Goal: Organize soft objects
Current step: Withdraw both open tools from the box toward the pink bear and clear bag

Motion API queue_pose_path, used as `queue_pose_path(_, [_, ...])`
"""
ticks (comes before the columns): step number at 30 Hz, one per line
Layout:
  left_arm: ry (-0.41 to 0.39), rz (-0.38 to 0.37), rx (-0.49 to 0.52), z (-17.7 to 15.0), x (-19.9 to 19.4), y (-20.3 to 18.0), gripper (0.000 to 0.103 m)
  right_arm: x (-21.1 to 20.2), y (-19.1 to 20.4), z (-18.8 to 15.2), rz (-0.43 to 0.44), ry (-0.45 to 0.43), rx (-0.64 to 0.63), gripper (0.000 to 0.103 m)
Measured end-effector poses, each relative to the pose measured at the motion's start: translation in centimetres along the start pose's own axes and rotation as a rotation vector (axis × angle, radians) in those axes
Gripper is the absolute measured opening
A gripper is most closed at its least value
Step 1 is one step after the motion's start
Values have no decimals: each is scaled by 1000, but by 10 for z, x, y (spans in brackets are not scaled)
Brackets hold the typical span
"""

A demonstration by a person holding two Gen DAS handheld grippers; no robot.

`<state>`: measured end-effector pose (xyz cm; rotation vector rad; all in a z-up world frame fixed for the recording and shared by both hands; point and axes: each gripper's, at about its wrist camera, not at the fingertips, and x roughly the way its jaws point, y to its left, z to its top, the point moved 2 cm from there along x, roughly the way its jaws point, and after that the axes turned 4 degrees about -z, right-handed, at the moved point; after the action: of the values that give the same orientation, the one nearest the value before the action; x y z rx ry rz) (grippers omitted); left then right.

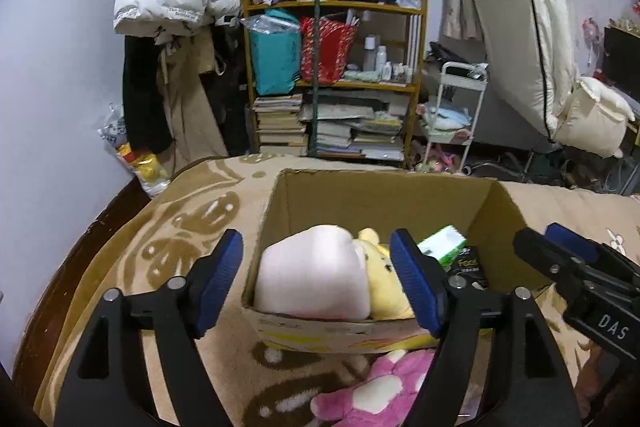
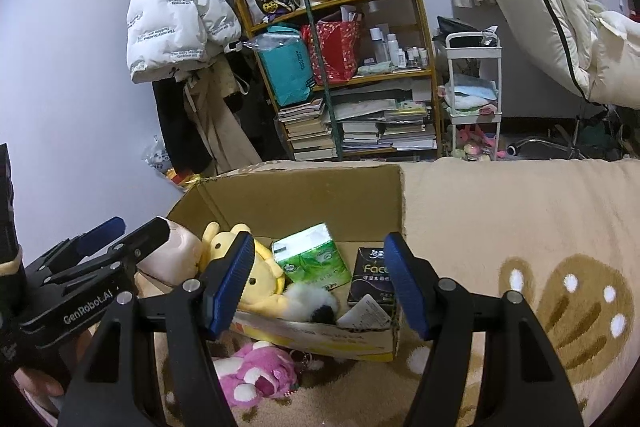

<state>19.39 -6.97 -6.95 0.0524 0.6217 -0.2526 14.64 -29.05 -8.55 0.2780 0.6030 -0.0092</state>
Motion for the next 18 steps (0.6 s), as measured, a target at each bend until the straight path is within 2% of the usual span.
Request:
queue_pose_path(3, [-8, 25, 4, 0, -5, 1, 95, -3, -5, -2, -2, 4, 13, 71])
queue_pose_path(5, [-20, 68, 18, -1, -10, 2, 97, -4, -7, -2, 1, 6, 23, 78])
queue_pose_path(8, [-3, 80, 27, -3, -13, 4, 98, -12, -11, -3, -5, -12, 63, 92])
queue_pose_path(15, [-10, 68, 19, -6, -45, 3, 98, -36, -15, -7, 15, -17, 109, 96])
queue_pose_path(18, [-35, 86, 31, -9, -66, 1, 98, -49, -15, -9, 19, -15, 114, 103])
